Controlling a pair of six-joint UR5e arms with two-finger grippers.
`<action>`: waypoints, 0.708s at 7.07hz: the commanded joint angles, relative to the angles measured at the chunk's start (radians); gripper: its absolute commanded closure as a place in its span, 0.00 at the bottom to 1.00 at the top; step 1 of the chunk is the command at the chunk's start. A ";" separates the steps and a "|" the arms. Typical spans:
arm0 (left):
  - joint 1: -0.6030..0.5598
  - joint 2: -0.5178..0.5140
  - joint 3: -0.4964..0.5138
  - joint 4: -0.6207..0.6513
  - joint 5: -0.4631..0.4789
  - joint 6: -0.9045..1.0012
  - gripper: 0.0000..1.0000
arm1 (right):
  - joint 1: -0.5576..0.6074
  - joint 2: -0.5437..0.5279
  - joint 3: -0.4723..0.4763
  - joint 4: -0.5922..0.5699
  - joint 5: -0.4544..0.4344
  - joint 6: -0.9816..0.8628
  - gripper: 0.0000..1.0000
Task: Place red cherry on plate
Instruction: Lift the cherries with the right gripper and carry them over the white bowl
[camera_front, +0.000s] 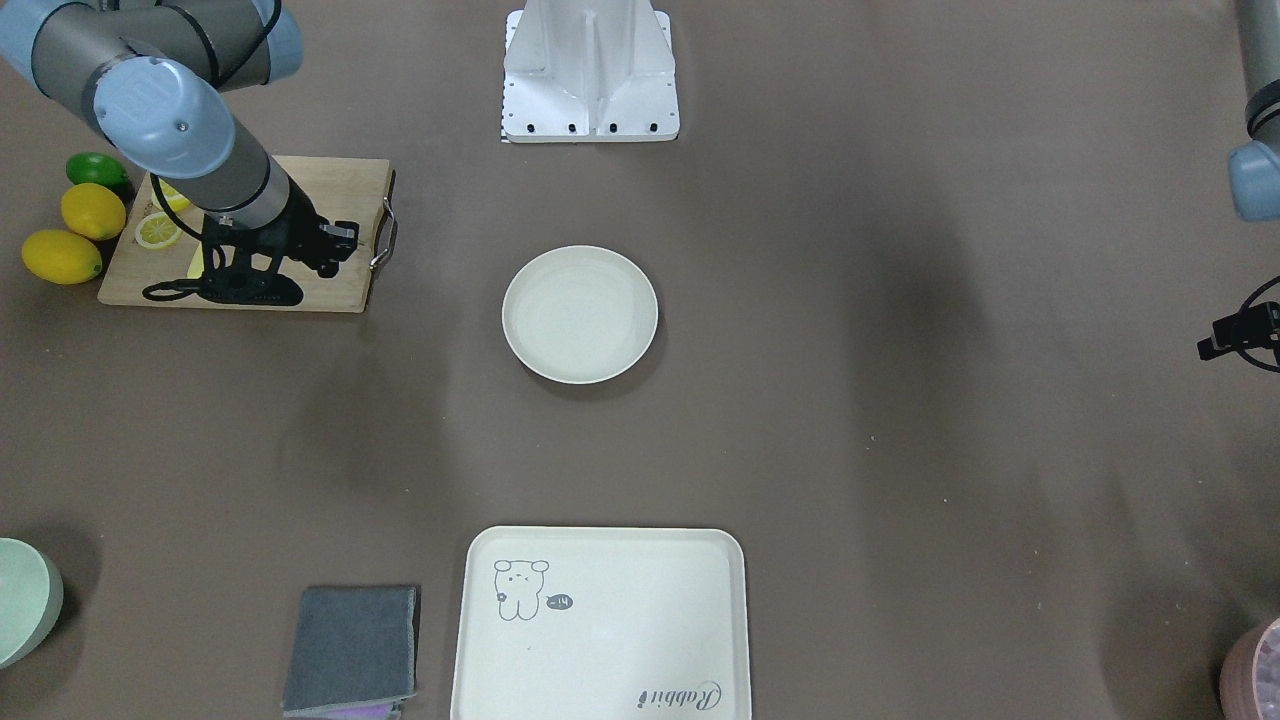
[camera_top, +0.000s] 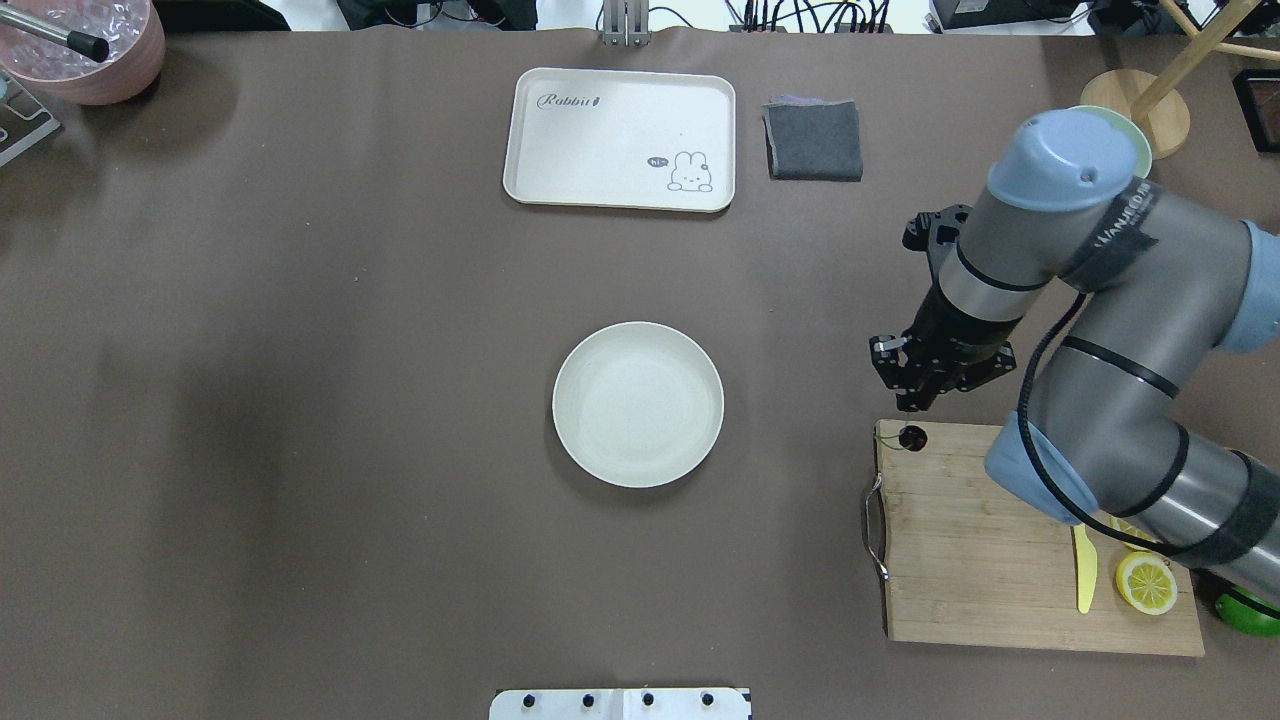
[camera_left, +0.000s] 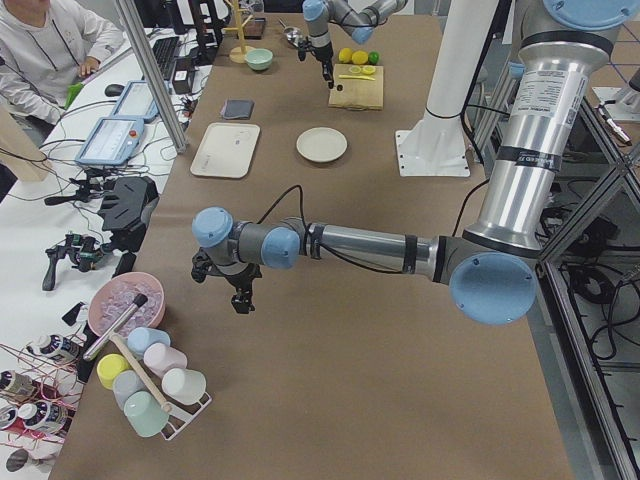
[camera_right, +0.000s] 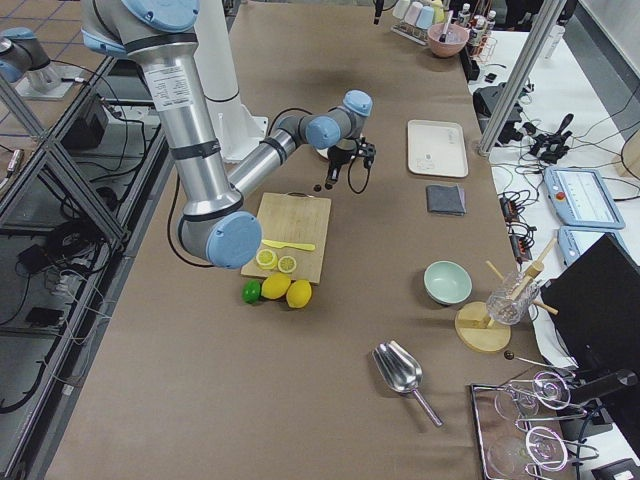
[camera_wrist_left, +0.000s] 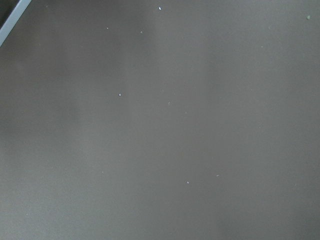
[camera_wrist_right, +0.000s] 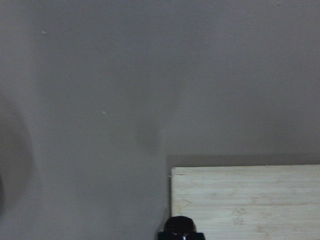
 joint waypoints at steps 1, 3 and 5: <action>0.000 0.002 0.002 0.000 0.000 0.000 0.02 | 0.004 0.200 -0.093 -0.035 0.003 0.115 1.00; 0.000 0.003 0.004 0.000 0.000 0.000 0.02 | -0.044 0.362 -0.263 0.108 -0.001 0.321 1.00; 0.008 0.002 0.004 0.000 -0.002 0.000 0.02 | -0.151 0.374 -0.391 0.351 -0.048 0.471 1.00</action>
